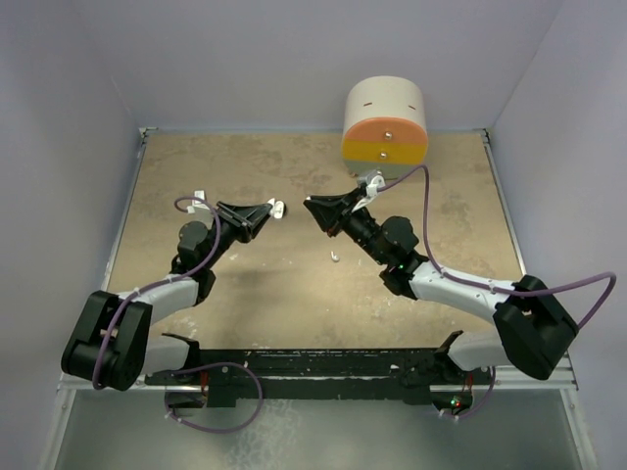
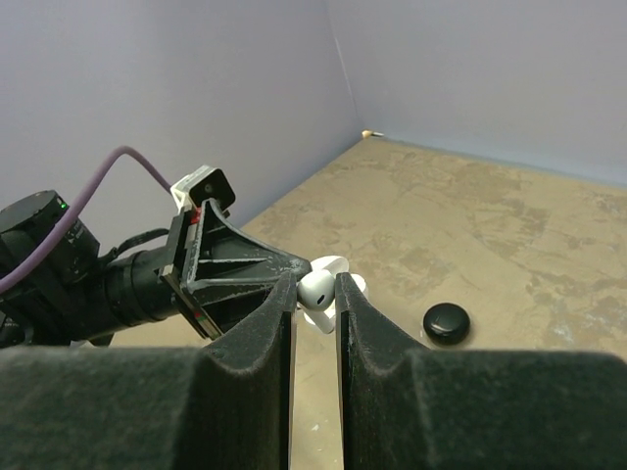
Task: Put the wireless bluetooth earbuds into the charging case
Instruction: Place the earbud in the charging case.
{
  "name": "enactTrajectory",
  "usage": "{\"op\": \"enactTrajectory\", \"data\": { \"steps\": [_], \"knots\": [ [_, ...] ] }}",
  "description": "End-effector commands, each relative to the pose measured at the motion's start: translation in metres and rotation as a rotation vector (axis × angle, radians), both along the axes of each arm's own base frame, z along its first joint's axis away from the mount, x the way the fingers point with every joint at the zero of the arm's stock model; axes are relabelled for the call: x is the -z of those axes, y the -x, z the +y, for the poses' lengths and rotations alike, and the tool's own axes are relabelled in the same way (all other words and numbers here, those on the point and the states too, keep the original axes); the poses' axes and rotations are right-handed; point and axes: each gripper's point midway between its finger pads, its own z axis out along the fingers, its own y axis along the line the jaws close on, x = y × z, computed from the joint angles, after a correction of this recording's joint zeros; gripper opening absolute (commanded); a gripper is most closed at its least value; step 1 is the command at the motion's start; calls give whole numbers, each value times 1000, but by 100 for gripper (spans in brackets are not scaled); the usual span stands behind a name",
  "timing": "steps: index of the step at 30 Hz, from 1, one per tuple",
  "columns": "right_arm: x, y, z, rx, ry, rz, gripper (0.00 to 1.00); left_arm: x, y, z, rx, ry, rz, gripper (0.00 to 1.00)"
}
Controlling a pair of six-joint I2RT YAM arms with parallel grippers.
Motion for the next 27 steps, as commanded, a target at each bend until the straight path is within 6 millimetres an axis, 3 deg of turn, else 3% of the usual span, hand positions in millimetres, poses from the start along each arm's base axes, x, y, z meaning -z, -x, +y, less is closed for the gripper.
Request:
{"op": "enactTrajectory", "data": {
  "steps": [1,12,19,20,27],
  "knots": [
    [-24,-1,-2,7,-38,-60,0,-18,5,-3,20,34,-74,0],
    [-3,-31,4,75,15,128,0,-15,6,-2,11,27,-61,0],
    [-3,-44,-2,93,-27,248,0,-16,7,-1,9,27,-60,0],
    [5,-47,-4,95,-19,281,0,-16,7,0,7,27,-59,0],
    [-3,-61,-3,93,-48,381,0,-17,8,0,5,27,-56,0]
  ]
}}
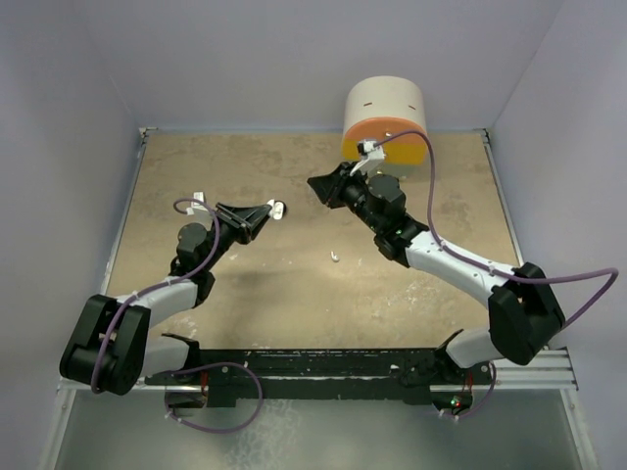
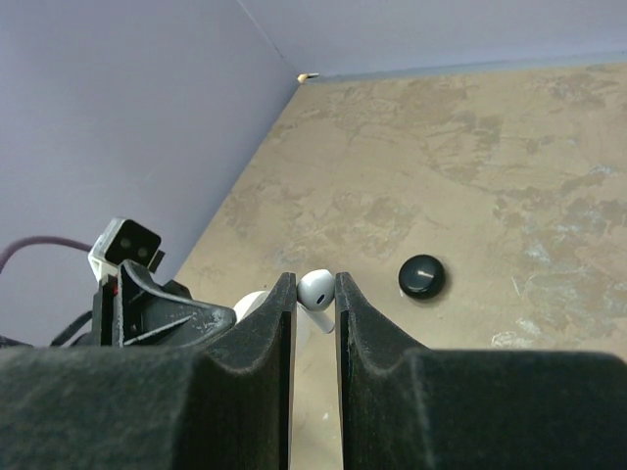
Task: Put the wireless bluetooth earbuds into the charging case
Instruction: Place the earbud in the charging case.
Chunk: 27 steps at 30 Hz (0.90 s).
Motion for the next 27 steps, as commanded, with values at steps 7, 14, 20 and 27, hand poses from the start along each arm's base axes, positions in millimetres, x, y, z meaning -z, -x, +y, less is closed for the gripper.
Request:
{"op": "enactTrajectory", "data": {
  "steps": [7,14,20,27],
  "knots": [
    [-15,-4,-2,-24,-68,54,0,-17,5,-1,4,14,-59,0],
    [-13,-5,-4,-26,-61,54,0,-16,4,-1,4,12,-55,0],
    [-12,-6,-4,-29,-57,51,0,-16,4,-1,5,10,-58,0],
    [-14,-5,-9,-35,-74,34,0,-16,3,-1,3,13,-57,0]
  ]
}}
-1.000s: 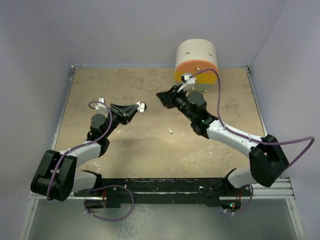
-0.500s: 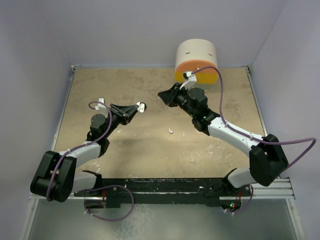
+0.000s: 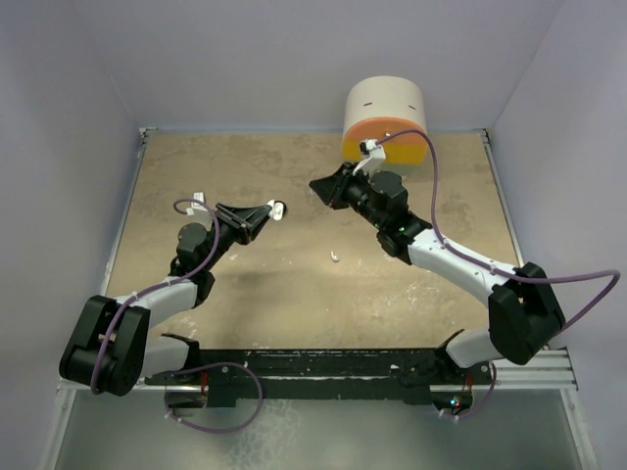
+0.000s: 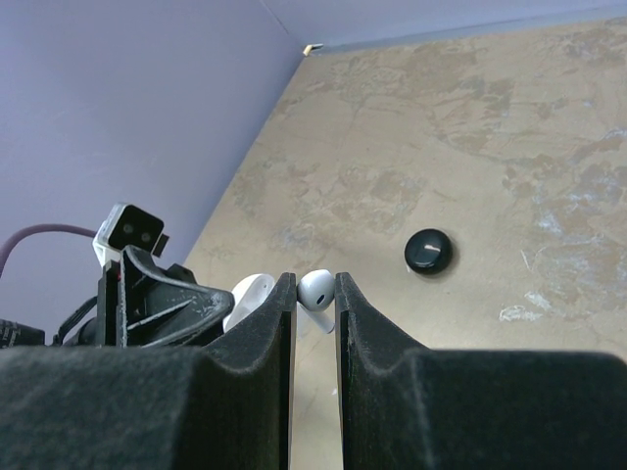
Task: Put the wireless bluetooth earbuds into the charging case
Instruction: Place the earbud in the charging case.
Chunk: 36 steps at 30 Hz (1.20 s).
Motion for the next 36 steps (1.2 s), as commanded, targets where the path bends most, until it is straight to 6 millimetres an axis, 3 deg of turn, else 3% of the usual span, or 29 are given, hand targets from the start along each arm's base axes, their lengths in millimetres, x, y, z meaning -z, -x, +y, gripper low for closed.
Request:
{"op": "enactTrajectory", "data": {
  "steps": [1,10,18,36],
  "knots": [
    [-25,-2,-4,-23,-67,-66,0,-18,2,-1,2,16,-65,0],
    [-23,-8,-9,-56,-149,-13,0,-31,8,2,-9,25,-83,0],
    [-4,-17,-3,-52,-176,80,0,-34,14,4,-9,19,-88,0],
    [-4,-24,-10,24,-253,137,0,-35,18,5,-7,39,-94,0]
  ]
}}
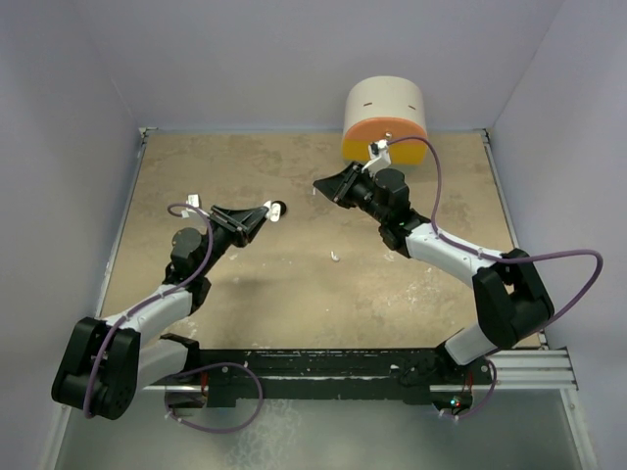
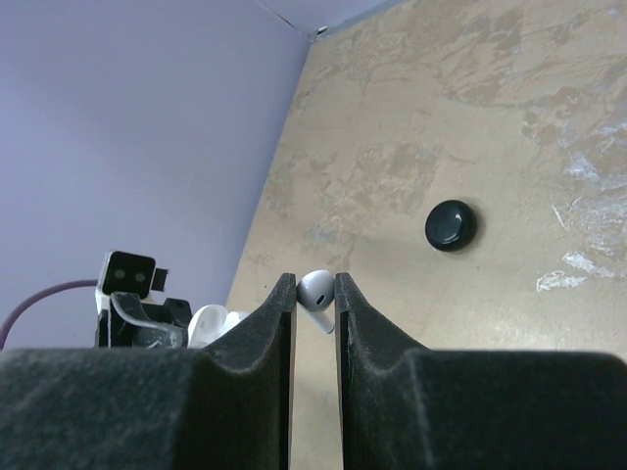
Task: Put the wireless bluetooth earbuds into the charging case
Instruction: Place the earbud in the charging case.
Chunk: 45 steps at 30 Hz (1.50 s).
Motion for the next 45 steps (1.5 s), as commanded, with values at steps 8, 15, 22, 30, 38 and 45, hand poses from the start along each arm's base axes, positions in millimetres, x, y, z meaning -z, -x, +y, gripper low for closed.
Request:
{"op": "enactTrajectory", "data": {
  "steps": [8,15,22,30,38,45],
  "knots": [
    [-32,-4,0,13,-95,-41,0,-21,3,0,-1,29,-65,0],
    [-33,-3,2,-10,-120,-35,0,-22,3,0,0,29,-67,0],
    [-34,-3,2,-12,-118,-40,0,-22,3,0,0,27,-67,0],
    [-39,-5,6,-64,-14,-204,0,-22,4,-5,30,19,-70,0],
    [-41,13,-3,-102,81,-490,0,-9,-11,-14,59,17,-53,0],
    [-47,42,-6,-157,50,-639,0,-6,-20,-26,87,29,-59,0]
  ]
}}
